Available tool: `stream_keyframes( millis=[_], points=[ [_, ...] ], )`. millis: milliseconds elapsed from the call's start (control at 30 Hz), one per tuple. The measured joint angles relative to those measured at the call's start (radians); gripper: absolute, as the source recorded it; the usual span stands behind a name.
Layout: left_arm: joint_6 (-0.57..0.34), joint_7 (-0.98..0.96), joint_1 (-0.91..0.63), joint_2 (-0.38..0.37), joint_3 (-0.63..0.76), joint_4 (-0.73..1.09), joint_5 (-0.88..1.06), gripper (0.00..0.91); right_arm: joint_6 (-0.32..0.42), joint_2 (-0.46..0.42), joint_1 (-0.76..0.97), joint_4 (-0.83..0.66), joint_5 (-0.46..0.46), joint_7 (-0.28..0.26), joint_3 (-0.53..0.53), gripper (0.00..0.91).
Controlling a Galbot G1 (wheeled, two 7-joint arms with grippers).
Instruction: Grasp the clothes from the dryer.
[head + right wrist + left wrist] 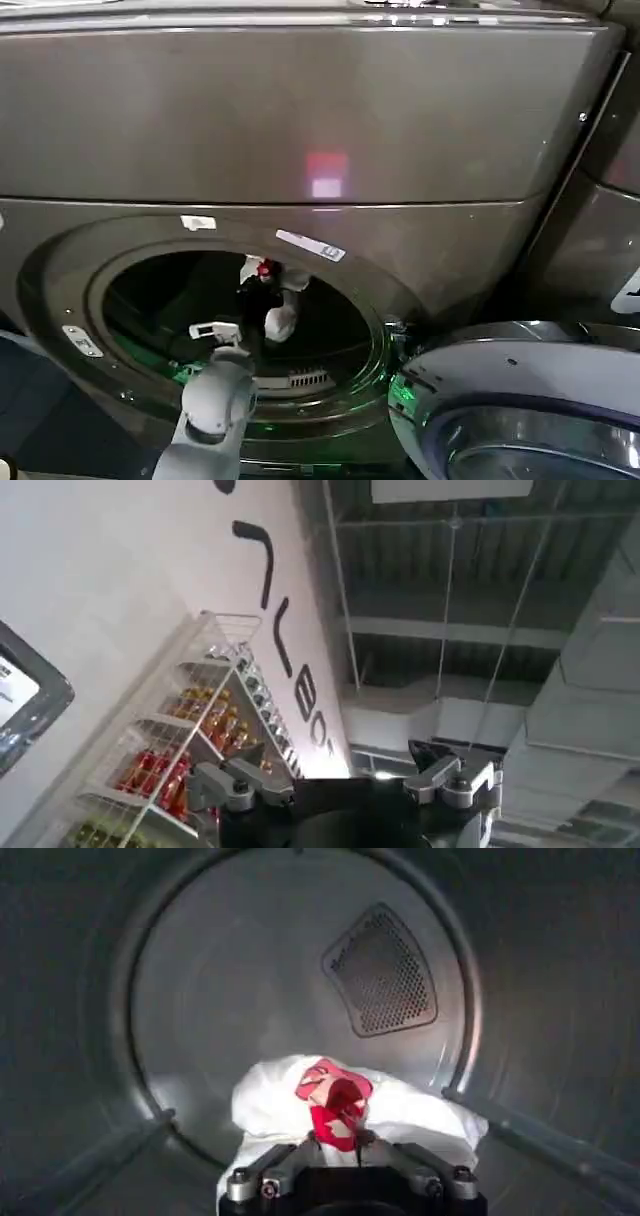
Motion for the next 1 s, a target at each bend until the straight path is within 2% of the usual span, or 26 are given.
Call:
stream_keyframes(
  millis=[700, 1000],
  points=[
    [0.011, 0.001, 0.034, -0.008, -0.006, -0.044, 0.007, 0.0, -0.003, -0.001, 0.002, 0.006, 0.013, -0.023, -0.002, 0.907],
    [0.014, 0.001, 0.041, -0.008, -0.006, -0.05, 0.007, 0.0, 0.0, -0.005, 0.0, -0.001, 0.015, -0.012, -0.002, 0.907]
  ],
)
